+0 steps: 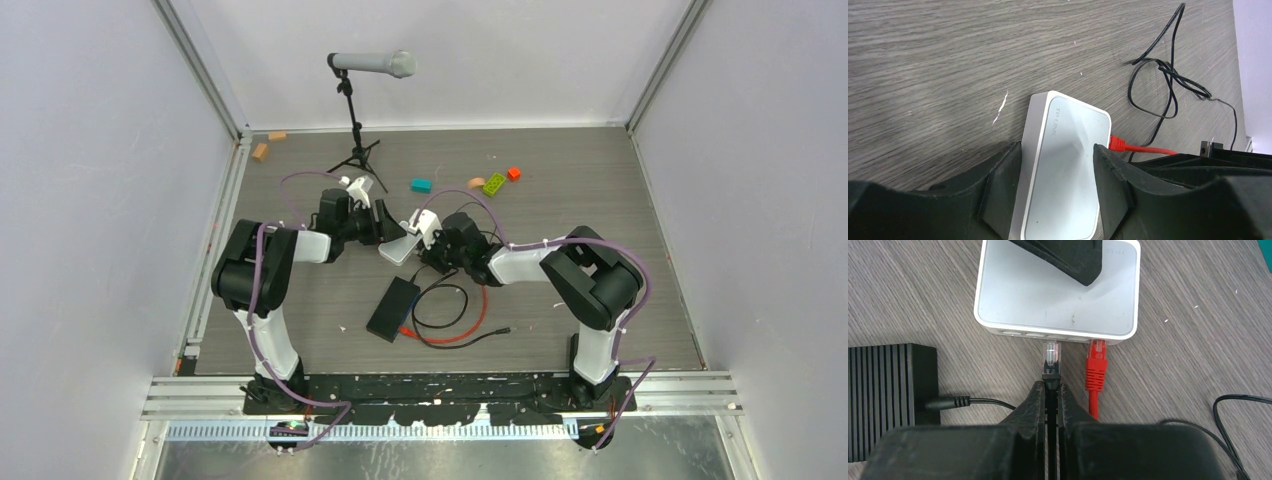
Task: Insert the plug into the switch port
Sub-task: Insert the connector into the switch port.
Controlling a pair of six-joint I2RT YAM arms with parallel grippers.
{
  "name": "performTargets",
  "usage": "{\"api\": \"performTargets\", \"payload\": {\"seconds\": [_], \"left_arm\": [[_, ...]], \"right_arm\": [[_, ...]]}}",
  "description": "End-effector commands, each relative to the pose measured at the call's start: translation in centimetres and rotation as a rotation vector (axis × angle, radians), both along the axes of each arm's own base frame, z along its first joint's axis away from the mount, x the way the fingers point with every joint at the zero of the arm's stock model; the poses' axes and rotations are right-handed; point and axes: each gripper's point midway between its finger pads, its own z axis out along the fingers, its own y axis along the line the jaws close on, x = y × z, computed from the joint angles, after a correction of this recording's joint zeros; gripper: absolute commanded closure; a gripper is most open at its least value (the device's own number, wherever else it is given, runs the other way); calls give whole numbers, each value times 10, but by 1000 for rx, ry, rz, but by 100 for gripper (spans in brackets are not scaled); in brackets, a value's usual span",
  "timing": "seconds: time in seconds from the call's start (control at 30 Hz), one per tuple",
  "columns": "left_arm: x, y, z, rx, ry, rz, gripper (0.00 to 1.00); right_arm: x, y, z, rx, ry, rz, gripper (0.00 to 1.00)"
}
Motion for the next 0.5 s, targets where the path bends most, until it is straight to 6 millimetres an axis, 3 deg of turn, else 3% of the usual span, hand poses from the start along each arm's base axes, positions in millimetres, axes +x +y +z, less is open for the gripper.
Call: {"api": "performTargets", "payload": {"seconds": [0.0,0.47], "left_arm": [[2,1,9,20,-18,-6,44],[1,-2,8,20,-17,-32,44]], "right_arm": [[6,5,20,36,-48,-17,100],[19,13,22,45,-60,-34,100]]}}
